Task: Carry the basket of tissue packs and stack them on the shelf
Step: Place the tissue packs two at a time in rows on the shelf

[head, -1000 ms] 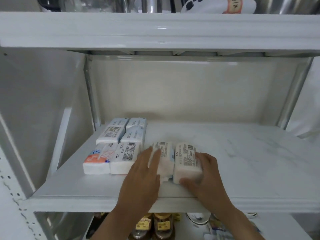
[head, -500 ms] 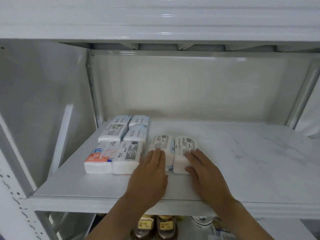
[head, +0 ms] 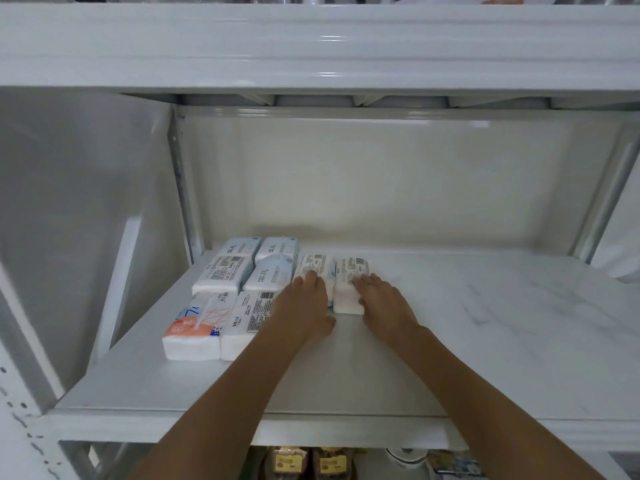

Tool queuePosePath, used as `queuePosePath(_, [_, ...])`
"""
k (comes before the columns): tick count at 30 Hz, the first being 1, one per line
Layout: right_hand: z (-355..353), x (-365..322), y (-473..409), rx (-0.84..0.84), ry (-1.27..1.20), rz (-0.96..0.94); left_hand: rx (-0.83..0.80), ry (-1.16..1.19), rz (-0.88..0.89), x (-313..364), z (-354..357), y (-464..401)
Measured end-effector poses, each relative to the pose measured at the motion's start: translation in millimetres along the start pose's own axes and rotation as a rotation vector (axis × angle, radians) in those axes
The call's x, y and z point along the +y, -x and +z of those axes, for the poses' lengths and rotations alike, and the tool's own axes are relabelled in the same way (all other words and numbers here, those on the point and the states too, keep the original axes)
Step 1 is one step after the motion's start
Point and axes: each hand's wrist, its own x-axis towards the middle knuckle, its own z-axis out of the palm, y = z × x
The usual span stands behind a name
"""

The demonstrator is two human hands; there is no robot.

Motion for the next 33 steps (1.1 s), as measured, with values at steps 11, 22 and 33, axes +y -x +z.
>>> queuePosePath(11, [12.4,8.6,-45.9,-0.045,-0.147,0.133,-0.092,0.018,0.004,-17.7,-4.0,-43.7])
queuePosePath(22, [21.2,12.8,-66.4,-0.060,-0.106,0.132,-0.010,-0.038,0.007,-25.2,25.1,-63.8])
queuePosePath(33, [-18.5,15.3,-7.6,-0.223,-0.081,0.050,-0.114,0.040,0.040,-29.9,-16.6,6.9])
